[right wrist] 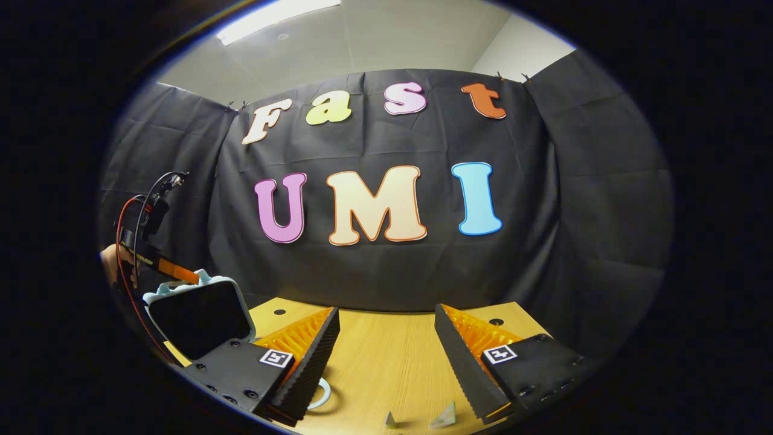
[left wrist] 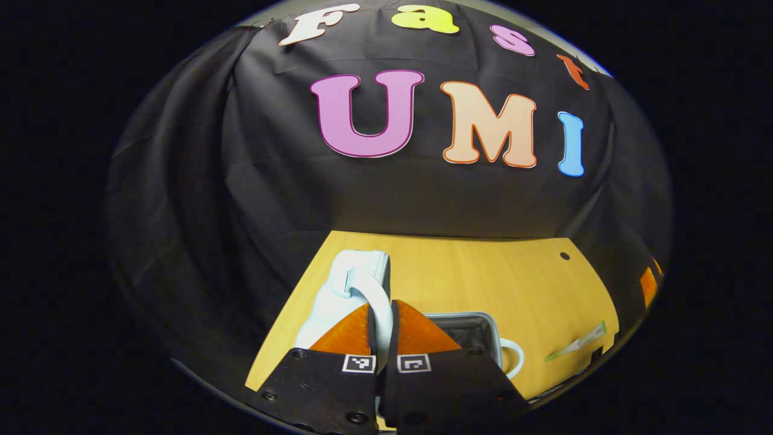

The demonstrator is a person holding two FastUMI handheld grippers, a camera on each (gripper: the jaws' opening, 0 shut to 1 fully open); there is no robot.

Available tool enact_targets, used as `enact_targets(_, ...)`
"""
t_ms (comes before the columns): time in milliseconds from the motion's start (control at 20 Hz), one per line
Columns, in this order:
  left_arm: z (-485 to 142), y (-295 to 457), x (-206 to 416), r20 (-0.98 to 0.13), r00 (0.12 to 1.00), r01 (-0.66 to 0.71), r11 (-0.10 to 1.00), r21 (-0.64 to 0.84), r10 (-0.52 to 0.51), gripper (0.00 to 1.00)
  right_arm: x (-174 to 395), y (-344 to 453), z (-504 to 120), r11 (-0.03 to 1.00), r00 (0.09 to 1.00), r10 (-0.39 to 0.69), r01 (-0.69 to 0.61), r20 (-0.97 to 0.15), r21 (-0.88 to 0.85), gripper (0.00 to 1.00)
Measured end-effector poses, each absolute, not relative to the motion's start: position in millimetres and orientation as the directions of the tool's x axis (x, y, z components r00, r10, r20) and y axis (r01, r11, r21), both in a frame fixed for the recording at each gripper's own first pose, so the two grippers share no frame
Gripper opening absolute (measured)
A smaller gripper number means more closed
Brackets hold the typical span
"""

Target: First open the suitcase, pack the skin care products into it, and then close the suitcase.

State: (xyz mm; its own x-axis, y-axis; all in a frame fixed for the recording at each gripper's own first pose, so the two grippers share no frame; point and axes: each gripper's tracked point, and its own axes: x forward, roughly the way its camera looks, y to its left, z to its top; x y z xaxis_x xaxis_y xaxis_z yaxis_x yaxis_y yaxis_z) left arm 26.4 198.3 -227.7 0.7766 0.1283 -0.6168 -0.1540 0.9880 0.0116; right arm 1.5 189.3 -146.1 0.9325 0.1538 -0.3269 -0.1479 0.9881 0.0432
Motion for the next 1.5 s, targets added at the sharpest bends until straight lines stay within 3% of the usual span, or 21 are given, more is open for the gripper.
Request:
enact_targets(950, -257.5, 301.2, 7.3, -0.599, 0.692, -0.368, 0.911, 0.187, 0.403, 0.0, 2.1, 231.5, -157.9, 0.988, 0.92, 0.144, -0.155, -0.365, 0.0, 0.96)
enact_targets(1500, -306.2, 338.3, -27.4, -0.614, 0.641, -0.509, 0.854, 0.11, 0.461, 0.02, -8.1, 235.5, -159.2, 0.987, 0.914, 0.142, -0.158, -0.379, -0.011, 0.96)
